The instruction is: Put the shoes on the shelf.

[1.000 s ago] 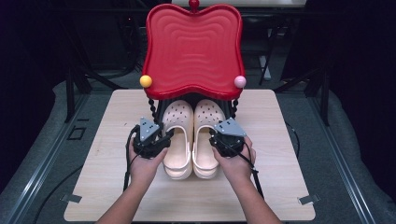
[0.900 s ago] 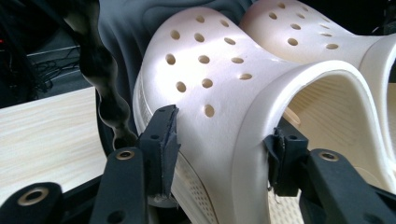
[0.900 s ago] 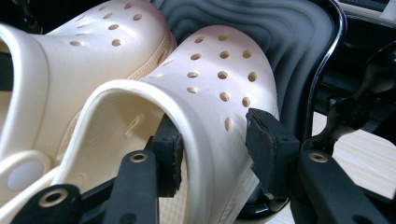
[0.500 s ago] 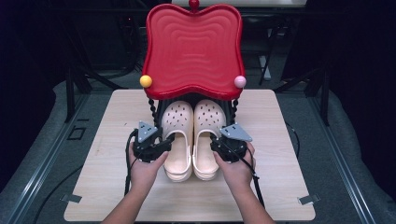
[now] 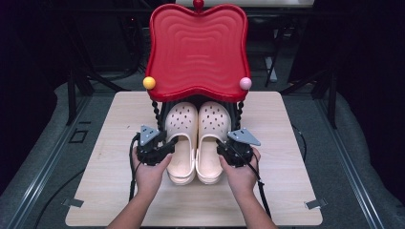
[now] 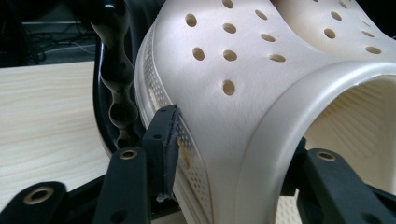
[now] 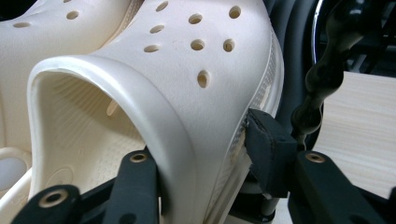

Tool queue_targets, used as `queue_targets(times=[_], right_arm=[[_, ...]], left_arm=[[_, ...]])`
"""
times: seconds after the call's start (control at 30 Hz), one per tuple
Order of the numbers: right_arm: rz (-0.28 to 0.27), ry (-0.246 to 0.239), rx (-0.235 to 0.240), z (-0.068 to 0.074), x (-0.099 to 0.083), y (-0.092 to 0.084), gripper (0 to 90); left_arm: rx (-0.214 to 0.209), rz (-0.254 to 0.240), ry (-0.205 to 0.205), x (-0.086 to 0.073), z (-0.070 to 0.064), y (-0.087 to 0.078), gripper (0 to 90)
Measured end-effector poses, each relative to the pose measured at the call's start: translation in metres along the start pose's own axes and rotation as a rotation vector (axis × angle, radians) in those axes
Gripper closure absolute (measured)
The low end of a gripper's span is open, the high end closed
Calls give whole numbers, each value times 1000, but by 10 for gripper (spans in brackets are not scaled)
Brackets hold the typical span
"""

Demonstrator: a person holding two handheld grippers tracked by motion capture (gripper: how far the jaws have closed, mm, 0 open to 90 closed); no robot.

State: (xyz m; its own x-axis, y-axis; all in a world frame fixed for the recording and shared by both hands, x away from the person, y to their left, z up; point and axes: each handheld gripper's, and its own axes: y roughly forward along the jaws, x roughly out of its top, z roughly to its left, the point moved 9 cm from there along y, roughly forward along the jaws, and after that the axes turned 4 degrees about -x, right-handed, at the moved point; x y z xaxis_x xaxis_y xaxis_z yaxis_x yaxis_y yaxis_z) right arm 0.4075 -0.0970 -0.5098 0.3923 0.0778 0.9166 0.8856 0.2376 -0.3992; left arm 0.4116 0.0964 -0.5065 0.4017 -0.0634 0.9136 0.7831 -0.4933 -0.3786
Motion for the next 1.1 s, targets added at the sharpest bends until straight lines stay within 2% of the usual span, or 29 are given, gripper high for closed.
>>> queue_targets(times=[0.1, 0.27, 0.57, 0.63, 0.7, 0.8, 0.87, 0.97, 1.1], right_arm=[[-9, -4, -8, -1, 3, 2, 617], [-20, -19, -19, -3, 12, 9, 617], [-28, -22, -43, -9, 31, 25, 614], [-23, -43, -60, -10, 36, 27, 613], [-31, -40, -65, -10, 39, 29, 609], [-15, -8, -60, -13, 41, 34, 594], [0, -7, -57, -13, 40, 35, 582], [0, -35, -71, -13, 40, 35, 562], [1, -65, -73, -12, 40, 34, 521]], left_arm=[[7, -18, -7, 3, 1, 2, 549], [16, -23, 11, 14, 3, 7, 548], [16, -42, -8, 29, 11, 26, 548], [24, -58, -7, 33, 12, 28, 548], [24, -65, -17, 37, 13, 31, 547], [42, -55, -3, 37, 13, 35, 544], [60, -47, 17, 35, 12, 35, 535], [57, -55, 24, 34, 11, 35, 508], [55, -37, 29, 31, 9, 35, 485]])
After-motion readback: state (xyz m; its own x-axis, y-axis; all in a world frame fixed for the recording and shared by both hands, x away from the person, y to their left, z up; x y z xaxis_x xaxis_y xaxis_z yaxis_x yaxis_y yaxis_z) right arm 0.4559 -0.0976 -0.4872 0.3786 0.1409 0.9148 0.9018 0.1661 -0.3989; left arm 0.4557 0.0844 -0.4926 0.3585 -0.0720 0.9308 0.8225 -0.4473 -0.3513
